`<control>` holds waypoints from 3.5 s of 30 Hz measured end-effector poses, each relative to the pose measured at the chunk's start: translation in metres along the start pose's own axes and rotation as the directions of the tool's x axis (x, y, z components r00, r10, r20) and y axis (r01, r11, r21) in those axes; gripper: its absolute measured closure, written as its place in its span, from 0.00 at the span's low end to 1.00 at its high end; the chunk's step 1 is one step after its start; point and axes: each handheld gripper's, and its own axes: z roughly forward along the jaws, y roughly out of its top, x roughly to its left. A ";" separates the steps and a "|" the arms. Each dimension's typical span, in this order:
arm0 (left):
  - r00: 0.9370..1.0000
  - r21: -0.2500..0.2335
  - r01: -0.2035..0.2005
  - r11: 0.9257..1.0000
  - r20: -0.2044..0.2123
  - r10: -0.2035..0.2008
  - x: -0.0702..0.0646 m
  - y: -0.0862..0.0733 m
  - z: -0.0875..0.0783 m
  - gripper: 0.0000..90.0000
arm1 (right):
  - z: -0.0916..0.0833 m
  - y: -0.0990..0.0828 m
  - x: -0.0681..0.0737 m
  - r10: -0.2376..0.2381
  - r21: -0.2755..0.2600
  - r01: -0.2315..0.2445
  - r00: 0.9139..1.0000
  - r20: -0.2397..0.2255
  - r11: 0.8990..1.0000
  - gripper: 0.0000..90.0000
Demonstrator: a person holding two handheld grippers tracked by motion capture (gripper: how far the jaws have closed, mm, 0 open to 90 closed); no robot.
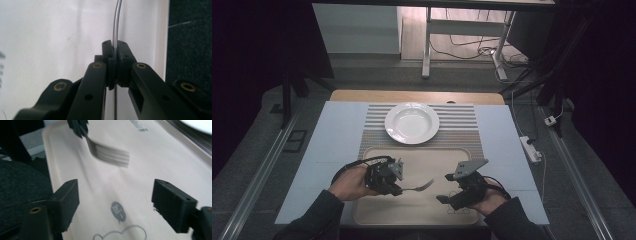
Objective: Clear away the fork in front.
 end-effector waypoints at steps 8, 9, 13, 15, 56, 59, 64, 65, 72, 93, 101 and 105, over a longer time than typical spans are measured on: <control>0.989 -0.023 0.136 0.990 -0.049 -0.137 0.003 -0.008 -0.005 0.96 | -0.004 -0.006 -0.002 0.011 -0.002 -0.011 0.995 0.100 1.000 0.04; 0.987 -0.029 0.148 0.989 -0.057 -0.149 0.003 -0.009 -0.006 0.96 | -0.005 -0.007 -0.001 0.014 -0.007 -0.014 0.994 0.105 1.000 0.02; 0.974 -0.042 0.209 0.977 -0.079 -0.212 0.004 -0.013 -0.009 0.96 | -0.009 -0.010 -0.002 0.111 -0.014 -0.110 0.990 0.089 0.994 0.00; 0.967 -0.041 0.235 0.971 -0.094 -0.238 0.005 -0.015 -0.010 0.96 | -0.011 -0.013 -0.001 0.144 -0.032 -0.142 0.985 0.092 0.989 0.00; 0.634 -0.225 0.728 0.648 -0.139 -0.760 -0.014 -0.064 -0.010 0.96 | -0.061 -0.056 0.030 0.202 -0.093 -0.185 0.949 0.244 0.978 0.00; 0.622 -0.220 0.735 0.641 -0.158 -0.767 -0.011 -0.065 -0.006 0.96 | -0.061 -0.057 0.029 0.202 -0.092 -0.185 0.948 0.246 0.978 0.00; 0.602 -0.205 0.752 0.626 -0.172 -0.780 -0.006 -0.068 0.001 0.96 | -0.061 -0.057 0.029 0.197 -0.085 -0.181 0.948 0.251 0.980 0.00; 0.597 -0.201 0.757 0.622 -0.175 -0.783 -0.005 -0.068 0.003 0.96 | -0.061 -0.058 0.029 0.195 -0.083 -0.180 0.948 0.252 0.980 0.00; 0.605 -0.162 0.759 0.631 -0.182 -0.775 -0.001 -0.070 0.013 0.95 | -0.059 -0.058 0.029 0.189 -0.072 -0.176 0.950 0.250 0.982 0.00; 0.652 -0.289 0.692 0.661 -0.141 -0.745 0.031 -0.063 -0.005 0.99 | -0.058 -0.058 0.028 0.184 -0.062 -0.174 0.951 0.250 0.983 0.00; 0.705 -0.264 0.653 0.710 -0.131 -0.697 0.038 -0.050 0.009 0.99 | -0.057 -0.058 0.027 0.186 -0.057 -0.178 0.951 0.249 0.982 0.00; 0.731 -0.274 0.628 0.729 -0.114 -0.673 0.035 -0.042 0.010 0.99 | -0.057 -0.059 0.027 0.188 -0.057 -0.179 0.950 0.249 0.982 0.00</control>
